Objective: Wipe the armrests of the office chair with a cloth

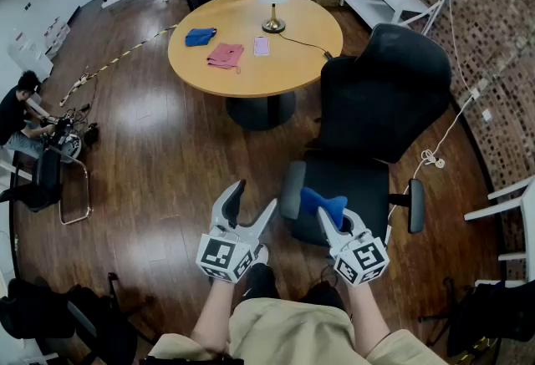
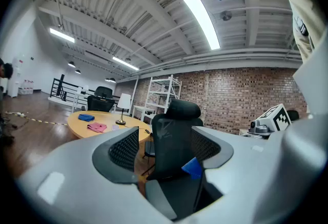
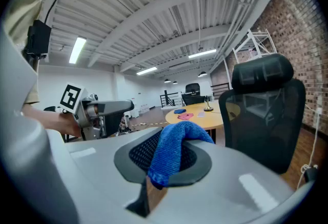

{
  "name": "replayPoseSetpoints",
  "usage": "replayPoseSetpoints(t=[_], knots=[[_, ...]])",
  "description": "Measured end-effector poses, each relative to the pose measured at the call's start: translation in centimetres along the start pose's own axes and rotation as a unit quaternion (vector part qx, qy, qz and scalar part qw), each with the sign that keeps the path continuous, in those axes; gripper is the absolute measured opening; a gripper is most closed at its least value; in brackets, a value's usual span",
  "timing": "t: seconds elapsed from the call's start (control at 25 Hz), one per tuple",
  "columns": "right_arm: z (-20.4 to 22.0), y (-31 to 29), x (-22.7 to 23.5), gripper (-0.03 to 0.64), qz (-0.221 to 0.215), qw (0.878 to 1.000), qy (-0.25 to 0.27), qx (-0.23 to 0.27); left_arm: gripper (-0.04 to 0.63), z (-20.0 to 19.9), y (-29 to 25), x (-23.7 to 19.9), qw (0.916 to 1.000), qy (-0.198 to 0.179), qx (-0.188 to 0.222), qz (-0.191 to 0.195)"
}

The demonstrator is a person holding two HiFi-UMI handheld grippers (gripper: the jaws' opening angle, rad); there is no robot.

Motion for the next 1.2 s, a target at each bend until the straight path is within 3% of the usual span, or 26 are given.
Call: replayPoseSetpoints(t=[0.16, 0.28, 0.36, 0.44, 0.56, 0.72, 0.84, 1.04, 1.2], knots=[[3.3, -6.6, 3.7, 0.015, -0.015, 0.997, 0.005, -0.072, 0.296, 1.7, -3.5, -5.7, 0.9994, 0.0, -0.033, 0.014], [5.8, -11.1, 7.6, 0.015, -0.04, 0.98, 0.121, -0.154, 0.295, 4.2, -5.4, -8.3, 0.9987, 0.019, -0.047, 0.002], [7.9, -14.3, 10.2, 0.017, -0.062, 0.949, 0.225, -0.21, 0.295, 5.3, -5.9, -9.1, 0.9981, 0.033, -0.05, -0.011], [10.3, -17.8, 12.6, 0.017, -0.096, 0.909, 0.311, -0.26, 0.293, 6.7, -6.0, -9.5, 0.9976, 0.038, -0.054, -0.024], [14.7, -22.5, 15.0, 0.017, -0.162, 0.856, 0.37, -0.322, 0.295, 9.3, -6.0, -10.0, 0.9959, 0.049, -0.064, -0.042], [20.3, -27.2, 15.6, 0.015, -0.236, 0.807, 0.387, -0.378, 0.295, 11.6, -6.6, -11.8, 0.9935, 0.062, -0.074, -0.06], [22.9, -27.9, 14.2, 0.017, -0.285, 0.783, 0.38, -0.402, 0.295, 12.2, -6.9, -13.0, 0.993, 0.057, -0.082, -0.063], [24.7, -23.7, 8.9, 0.015, -0.398, 0.75, 0.343, -0.401, 0.296, 12.3, -7.1, -14.3, 0.9933, 0.044, -0.091, -0.057], [26.6, -17.7, 3.4, 0.015, -0.496, 0.696, 0.327, -0.404, 0.296, 12.6, -7.1, -15.3, 0.9928, 0.042, -0.093, -0.063]])
Point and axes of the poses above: the fingertips, and each gripper's own axes: y backward along the fingers, x to its right, z out of its underside, the point moved 8 cm from there along y, backward along the fingers, and after that the axes turned 8 degrees about x, right-handed, at the moved point
